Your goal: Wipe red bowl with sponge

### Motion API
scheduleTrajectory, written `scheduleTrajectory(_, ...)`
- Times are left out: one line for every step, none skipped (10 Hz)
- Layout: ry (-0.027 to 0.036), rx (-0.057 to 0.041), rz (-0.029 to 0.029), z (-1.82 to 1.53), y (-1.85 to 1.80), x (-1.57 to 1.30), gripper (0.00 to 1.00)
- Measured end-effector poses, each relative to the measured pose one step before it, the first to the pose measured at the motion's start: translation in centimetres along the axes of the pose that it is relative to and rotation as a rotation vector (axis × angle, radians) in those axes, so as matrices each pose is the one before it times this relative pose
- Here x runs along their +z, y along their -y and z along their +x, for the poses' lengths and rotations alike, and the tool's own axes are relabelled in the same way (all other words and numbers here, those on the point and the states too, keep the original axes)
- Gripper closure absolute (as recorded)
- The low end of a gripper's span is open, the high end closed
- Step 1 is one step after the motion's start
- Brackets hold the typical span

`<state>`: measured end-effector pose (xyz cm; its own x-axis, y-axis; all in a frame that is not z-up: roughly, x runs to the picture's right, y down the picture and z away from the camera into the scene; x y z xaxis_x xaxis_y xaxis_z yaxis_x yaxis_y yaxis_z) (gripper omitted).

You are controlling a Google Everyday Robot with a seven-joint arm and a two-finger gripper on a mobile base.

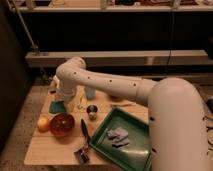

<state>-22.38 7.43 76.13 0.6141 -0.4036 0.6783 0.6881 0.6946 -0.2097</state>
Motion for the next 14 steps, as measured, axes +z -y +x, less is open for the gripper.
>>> scheduleTrajectory(0.00852,0.00746,-0.00198,0.062,-0.066,0.288,1.0)
scheduleTrajectory(0.00674,-0.00164,-0.00718,-0.246,0.028,0.04,1.0)
scheduleTrajectory(0.00944,-0.00397,-0.00919,-0.502,-0.11,0.268,1.0)
scheduleTrajectory(0.00393,0.00028,-0.00661,-0.064,-0.328,0.425,1.0)
scheduleTrajectory(0.00605,0.00451,-0.00915,-0.006,-0.532,0.875,1.0)
scheduleTrajectory(0.00113,-0.00093,-0.01346,0.0,-0.413,0.994,1.0)
scheduleTrajectory(0.00118,-0.00352,-0.00852,-0.148,-0.135,0.655,1.0)
scheduleTrajectory(0.00078,-0.00209,-0.00406,-0.007,-0.164,0.698,1.0)
scheduleTrajectory(-0.00092,-0.00564,-0.00085,-0.061,0.181,0.246,1.0)
scheduleTrajectory(0.00217,-0.01368,-0.0031,-0.464,0.321,0.222,1.0)
scheduleTrajectory(0.00107,-0.01061,-0.00273,-0.225,0.192,0.125,1.0)
scheduleTrajectory(0.00151,-0.00887,-0.00324,-0.017,0.046,0.109,1.0)
scheduleTrajectory(0.002,-0.01447,-0.00608,-0.313,0.21,0.207,1.0)
scheduleTrajectory(0.00162,-0.01717,-0.00944,-0.421,0.236,0.272,1.0)
